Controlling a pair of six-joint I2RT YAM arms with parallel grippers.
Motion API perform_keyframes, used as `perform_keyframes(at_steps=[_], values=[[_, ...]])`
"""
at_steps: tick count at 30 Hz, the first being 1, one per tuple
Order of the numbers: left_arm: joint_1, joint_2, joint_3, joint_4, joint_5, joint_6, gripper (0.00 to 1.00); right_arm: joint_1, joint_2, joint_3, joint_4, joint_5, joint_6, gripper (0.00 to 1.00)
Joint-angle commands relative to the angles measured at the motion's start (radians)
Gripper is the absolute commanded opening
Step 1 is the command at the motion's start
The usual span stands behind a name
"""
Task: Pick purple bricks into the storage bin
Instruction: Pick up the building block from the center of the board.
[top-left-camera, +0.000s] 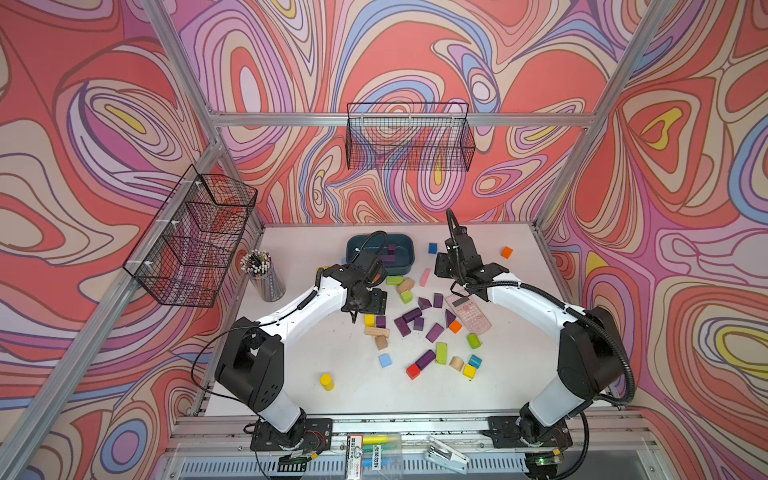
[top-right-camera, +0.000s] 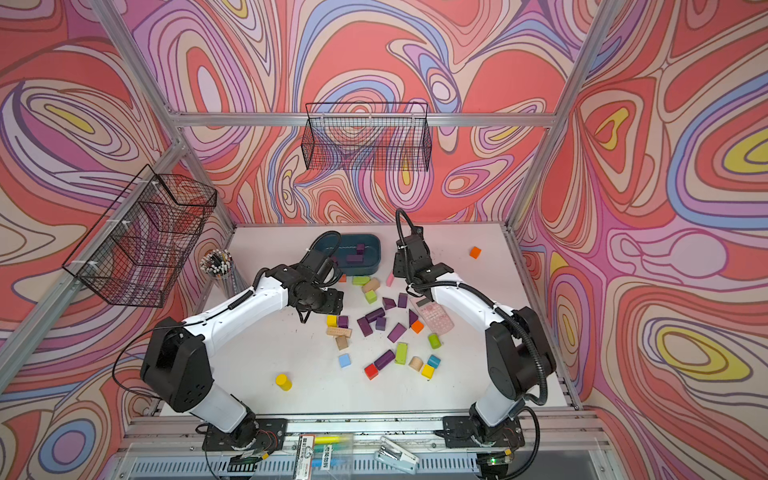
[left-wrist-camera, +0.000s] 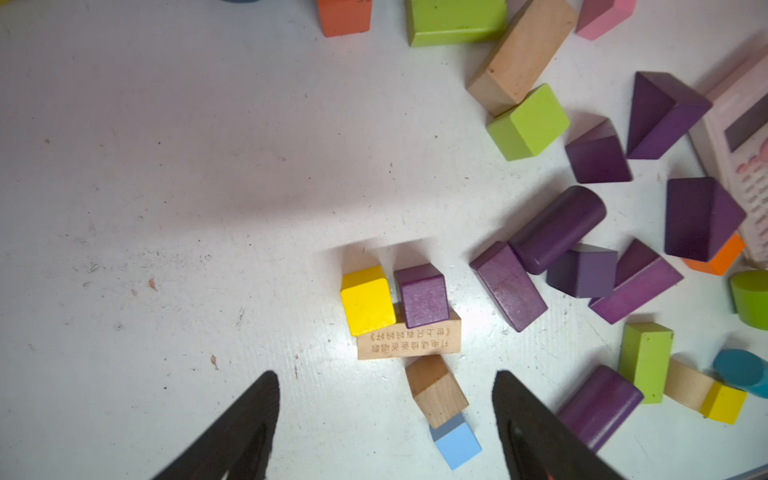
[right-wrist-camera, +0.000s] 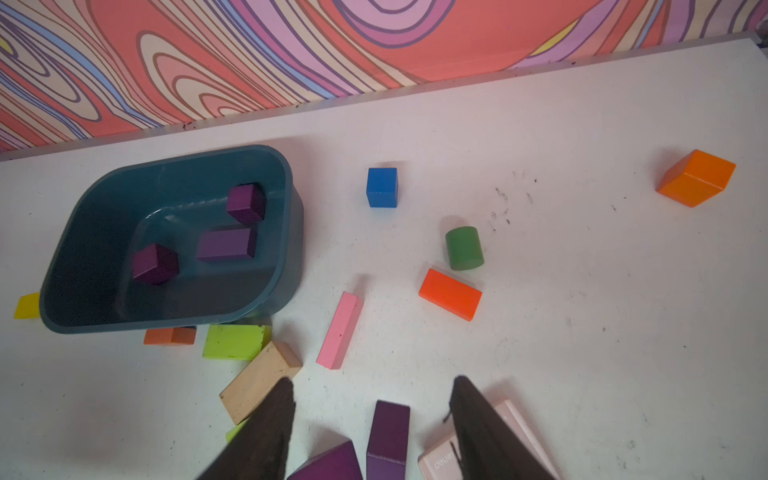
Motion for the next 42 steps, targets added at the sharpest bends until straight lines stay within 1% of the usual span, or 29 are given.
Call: perform_keyframes(at_steps=[1,7,10,19,26,34,42], values=[[-0.034,0.017,0.037,-0.052,-0.028,-0.080,0.83,-0.007,-0.029,-0.036,0.029,0.026,0.017,0.63],[-0.087,0.067,0.058,-0.072,-0.040,-0.120,0.80,-0.013,-0.041,-0.078,0.050,0.032,0.004,0.62],[-0.106,0.084,0.056,-0.077,-0.035,-0.148,0.77,-0.015,-0.053,-0.097,0.059,0.019,-0.010,0.62],[-0.185,0.133,0.056,-0.063,-0.052,-0.220,0.73,-0.015,-0.103,-0.169,0.085,-0.028,-0.011,0.62],[-0.193,0.152,0.049,-0.055,-0.043,-0.241,0.70,-0.015,-0.125,-0.186,0.093,-0.038,-0.022,0.63],[-0.194,0.162,0.039,-0.055,-0.061,-0.241,0.70,-0.015,-0.112,-0.189,0.091,-0.062,-0.006,0.62],[-0.193,0.194,0.054,-0.045,-0.072,-0.220,0.70,-0.015,-0.113,-0.182,0.077,-0.058,-0.006,0.62]])
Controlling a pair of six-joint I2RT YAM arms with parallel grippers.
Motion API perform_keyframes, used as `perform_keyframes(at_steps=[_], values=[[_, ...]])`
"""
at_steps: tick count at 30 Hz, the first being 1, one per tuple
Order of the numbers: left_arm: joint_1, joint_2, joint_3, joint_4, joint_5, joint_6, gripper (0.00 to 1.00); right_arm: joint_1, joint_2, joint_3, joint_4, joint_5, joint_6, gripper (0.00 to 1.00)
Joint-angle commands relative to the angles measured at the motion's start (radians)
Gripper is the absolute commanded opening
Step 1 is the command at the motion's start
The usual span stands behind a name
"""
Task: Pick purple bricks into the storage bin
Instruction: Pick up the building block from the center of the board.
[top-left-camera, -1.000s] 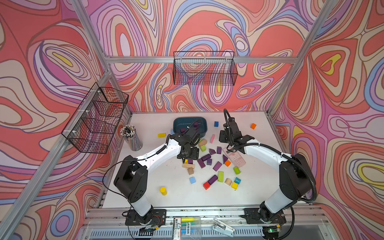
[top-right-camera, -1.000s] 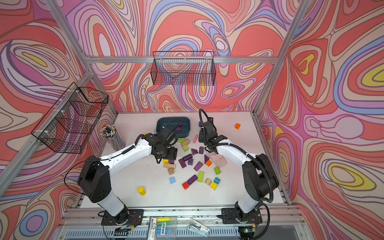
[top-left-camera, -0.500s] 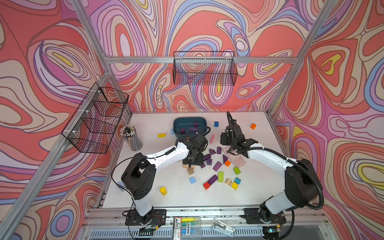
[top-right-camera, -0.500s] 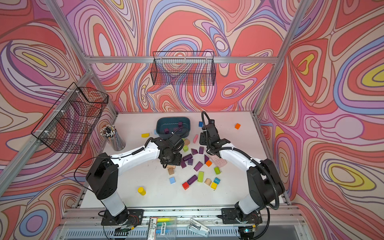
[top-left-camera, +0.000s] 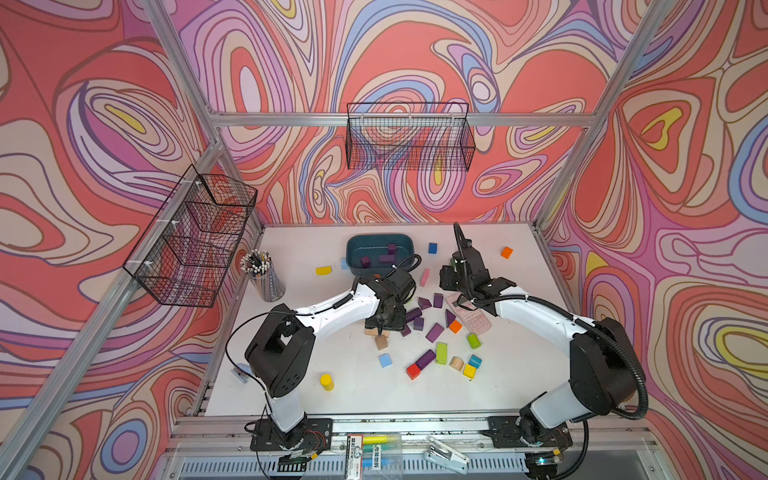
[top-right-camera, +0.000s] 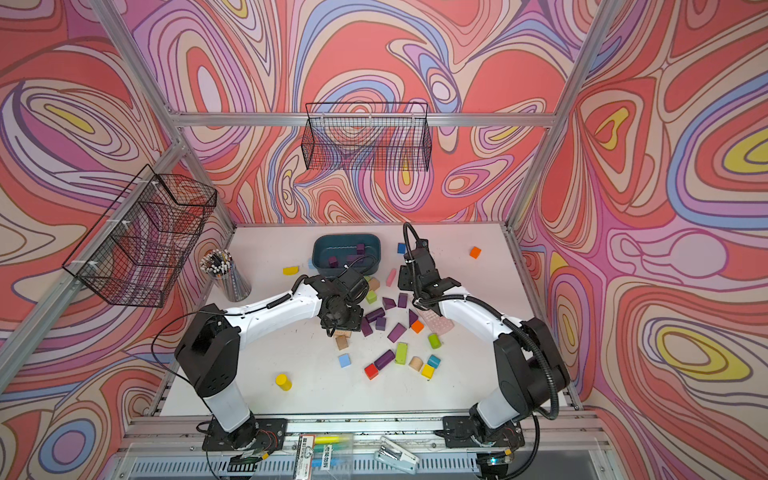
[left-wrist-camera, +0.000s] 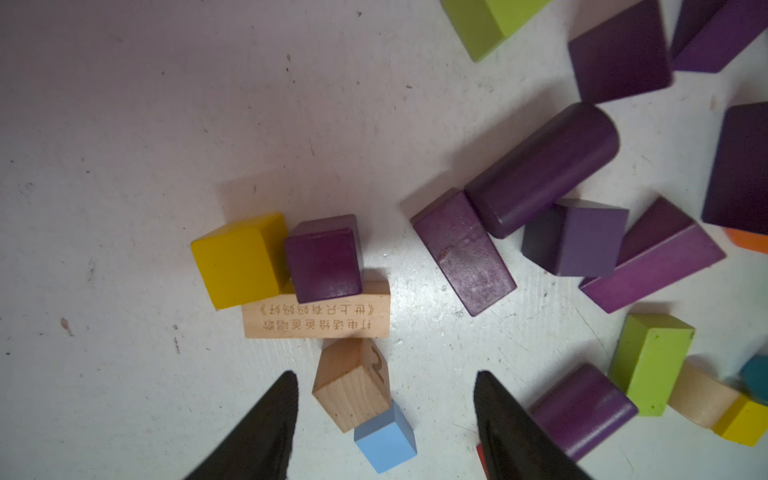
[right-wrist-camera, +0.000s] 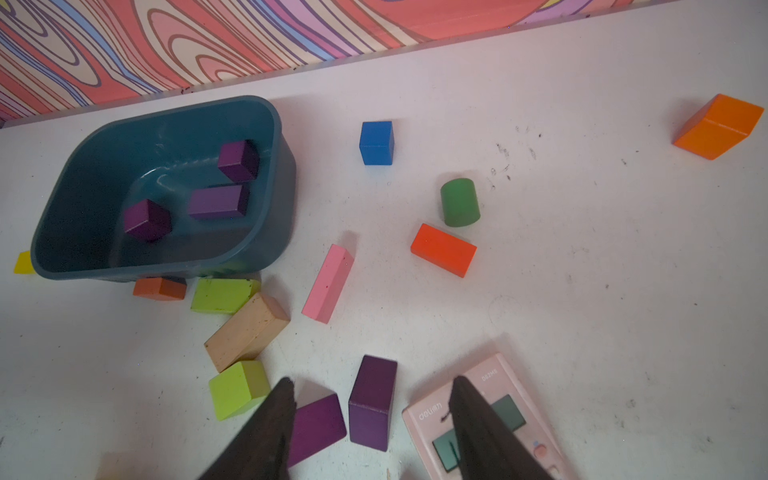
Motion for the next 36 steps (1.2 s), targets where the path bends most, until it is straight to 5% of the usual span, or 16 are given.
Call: perform_keyframes(at_steps=[1,36], values=[[-0.001,0.025,0.016,-0.011,-0.024,-0.006,0.70,-0.005,-0.020,-0.008,-0.002,0.001,0.004,0.62],[0.072,0.122,0.041,0.050,0.010,0.018,0.69,-0.005,-0.032,-0.027,-0.013,0.009,-0.013,0.61]])
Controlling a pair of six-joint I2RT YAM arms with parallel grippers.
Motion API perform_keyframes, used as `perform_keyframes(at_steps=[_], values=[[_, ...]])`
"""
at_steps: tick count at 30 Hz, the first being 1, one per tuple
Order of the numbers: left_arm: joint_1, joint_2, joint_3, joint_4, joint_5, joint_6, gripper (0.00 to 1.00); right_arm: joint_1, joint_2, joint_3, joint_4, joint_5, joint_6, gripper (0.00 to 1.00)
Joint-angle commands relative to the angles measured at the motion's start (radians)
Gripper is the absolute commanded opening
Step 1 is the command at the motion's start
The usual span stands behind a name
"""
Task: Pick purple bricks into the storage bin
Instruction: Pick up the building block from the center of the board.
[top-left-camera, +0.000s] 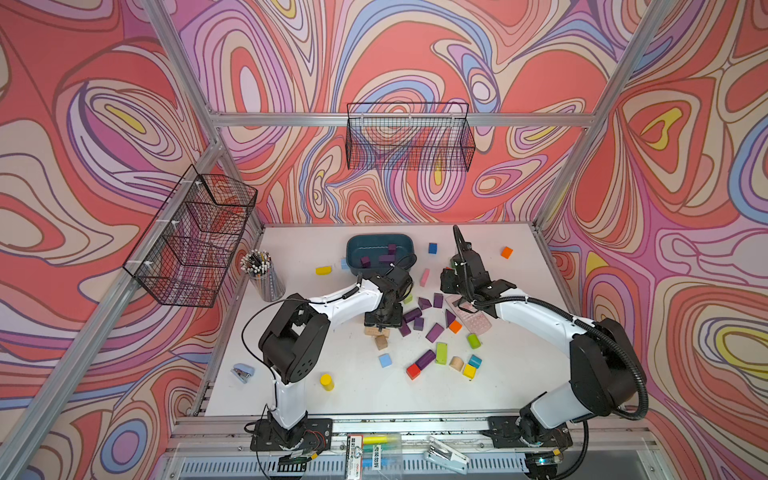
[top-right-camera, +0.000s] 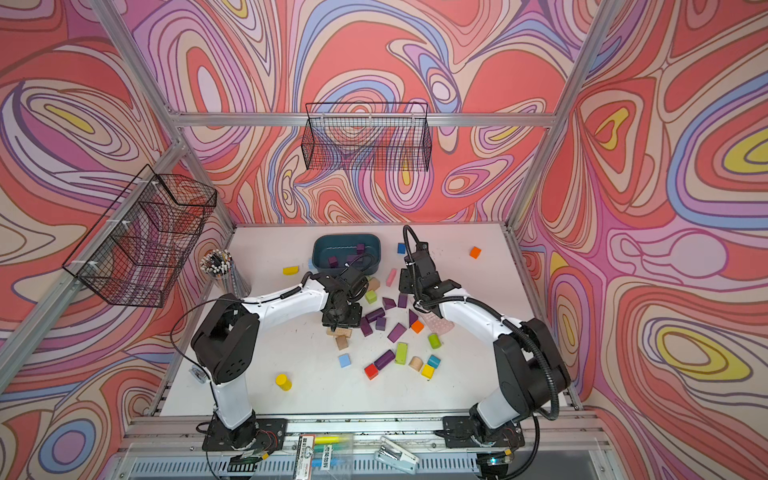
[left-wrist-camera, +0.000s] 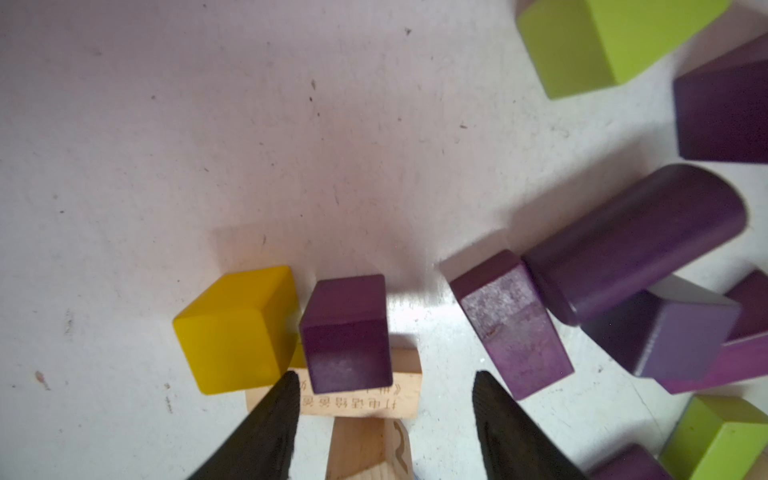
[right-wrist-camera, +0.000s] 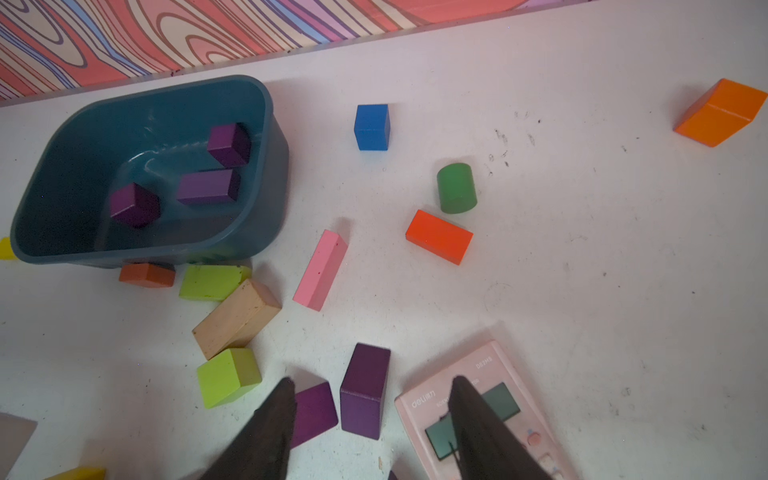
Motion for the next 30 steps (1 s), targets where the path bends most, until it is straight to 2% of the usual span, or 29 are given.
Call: perform_keyframes(at_steps=[1,13,27,30], values=[[0.011,0.022,0.015,0.010,0.005,0.007,0.69,-0.005,-0.025,-0.002,-0.012,0.010,-0.004,0.62],[0.022,0.067,0.044,0.007,0.007,0.012,0.63,-0.005,-0.033,-0.002,-0.020,0.024,-0.006,0.61],[0.027,0.097,0.043,0.016,-0.004,0.008,0.40,-0.005,-0.043,-0.008,-0.025,0.033,-0.021,0.61],[0.031,0.106,0.044,0.025,0.001,0.022,0.37,-0.004,-0.048,-0.012,-0.024,0.029,-0.012,0.61]])
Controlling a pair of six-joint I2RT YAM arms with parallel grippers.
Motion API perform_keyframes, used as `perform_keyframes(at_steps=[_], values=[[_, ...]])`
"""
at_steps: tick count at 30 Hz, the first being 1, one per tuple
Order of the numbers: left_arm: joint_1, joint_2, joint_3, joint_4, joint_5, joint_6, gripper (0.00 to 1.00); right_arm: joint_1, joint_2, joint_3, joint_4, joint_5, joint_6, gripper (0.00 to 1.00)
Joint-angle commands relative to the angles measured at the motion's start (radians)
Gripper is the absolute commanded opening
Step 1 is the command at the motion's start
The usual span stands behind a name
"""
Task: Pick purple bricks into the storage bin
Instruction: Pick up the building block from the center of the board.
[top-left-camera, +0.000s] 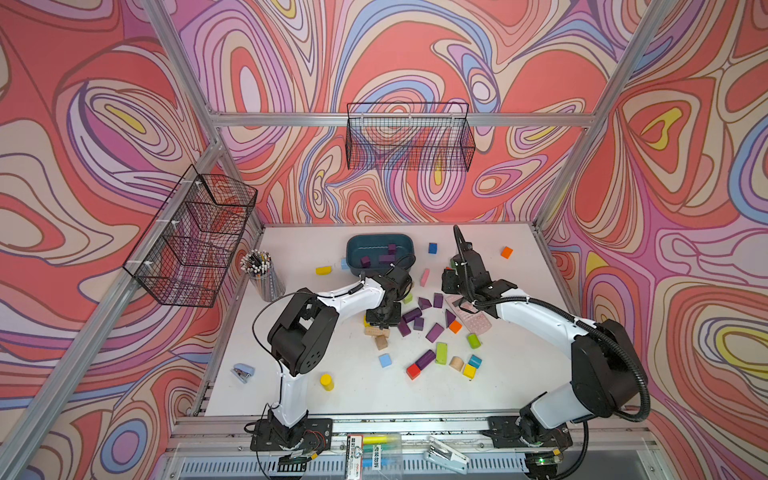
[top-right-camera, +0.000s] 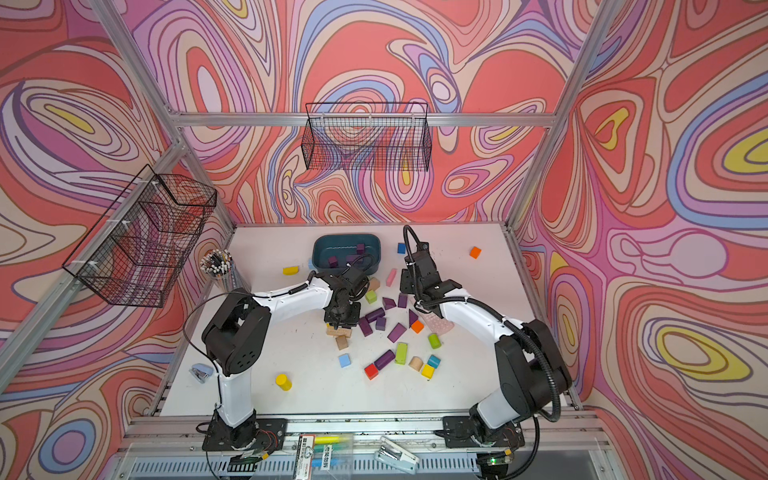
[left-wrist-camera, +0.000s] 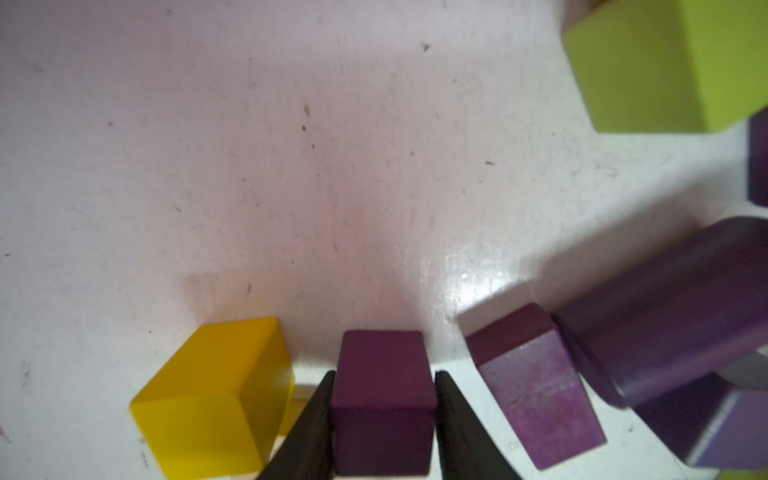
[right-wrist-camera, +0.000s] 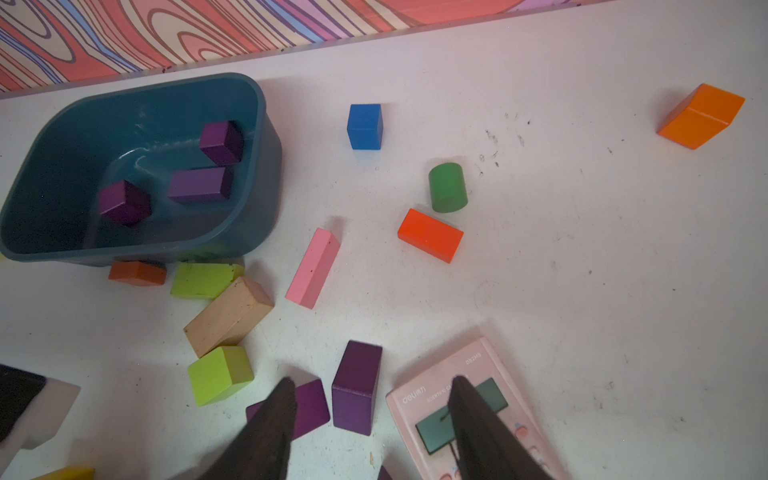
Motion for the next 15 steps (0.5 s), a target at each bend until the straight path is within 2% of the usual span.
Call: perform_keyframes(at_steps=[1,11,15], values=[[0.010,0.030,0.023,0.000,-0.006,0.017,0.35,-0.005,-0.038,-0.014,-0.006,0.008,-0.001,0.61],[0.023,0.033,0.038,0.006,-0.012,0.048,0.23,-0.005,-0.064,-0.033,-0.011,0.024,-0.001,0.61],[0.024,0.023,0.053,0.001,-0.028,0.059,0.22,-0.005,-0.068,-0.036,-0.014,0.030,-0.003,0.61]])
